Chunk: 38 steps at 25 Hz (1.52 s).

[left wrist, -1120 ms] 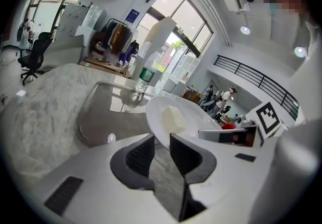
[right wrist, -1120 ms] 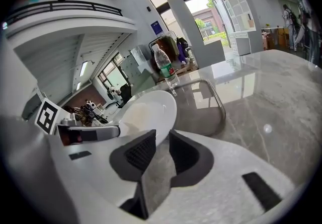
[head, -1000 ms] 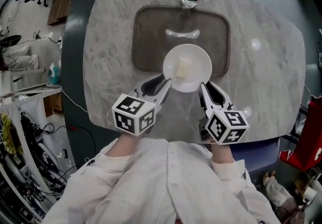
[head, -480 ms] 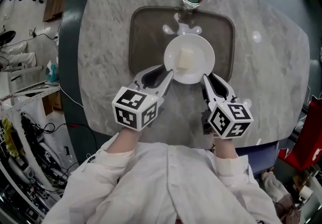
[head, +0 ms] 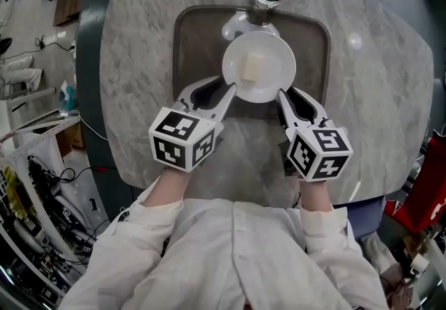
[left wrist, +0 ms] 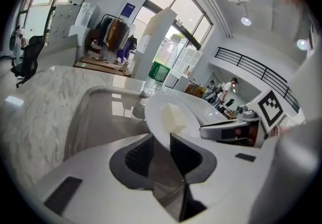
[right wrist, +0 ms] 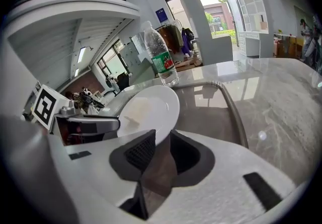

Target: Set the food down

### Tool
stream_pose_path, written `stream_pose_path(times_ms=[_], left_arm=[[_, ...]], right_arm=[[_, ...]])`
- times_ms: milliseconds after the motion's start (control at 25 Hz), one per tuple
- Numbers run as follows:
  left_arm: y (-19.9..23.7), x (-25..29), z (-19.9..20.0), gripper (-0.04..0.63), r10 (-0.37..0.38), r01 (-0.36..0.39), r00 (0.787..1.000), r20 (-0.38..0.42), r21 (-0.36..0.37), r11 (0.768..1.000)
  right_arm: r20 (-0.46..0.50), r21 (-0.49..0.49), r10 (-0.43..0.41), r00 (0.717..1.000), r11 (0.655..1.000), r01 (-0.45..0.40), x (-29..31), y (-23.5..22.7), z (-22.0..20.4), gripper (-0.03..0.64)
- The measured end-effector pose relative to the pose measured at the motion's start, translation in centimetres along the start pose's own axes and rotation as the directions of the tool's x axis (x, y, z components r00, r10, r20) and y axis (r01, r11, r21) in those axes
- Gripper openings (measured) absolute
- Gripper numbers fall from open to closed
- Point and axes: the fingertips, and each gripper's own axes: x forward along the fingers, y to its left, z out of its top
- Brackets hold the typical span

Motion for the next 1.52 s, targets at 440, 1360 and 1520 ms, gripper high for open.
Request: stream_pose_path(times_ms=[440, 1360, 1520], left_arm=[[1.8, 1.1, -0.3, 0.098, 0.028, -0.025, 0.995, -0.098, 0.039, 0.999], [2.1, -0.1, 0.2, 0.118, 0.029, -0.023, 0.996, -0.087, 0.069, 0.997], [0.6, -1.7, 1.3, 0.117, 0.013, -0.013, 1.0, 0.0, 0.095, 0.995]], right_arm=[[-0.107, -0.073, 0.006, 0.994, 0.997, -0.014, 2.1, 0.0, -0.6, 0.071], [-0.097, -0.122, 0.013, 0.995, 0.992, -0.024, 0.9, 0.7, -0.3, 0.107], [-0.03, -0.136, 0.03, 0.999, 0.99, -0.034, -1.1, 1.6, 0.7, 0.107]])
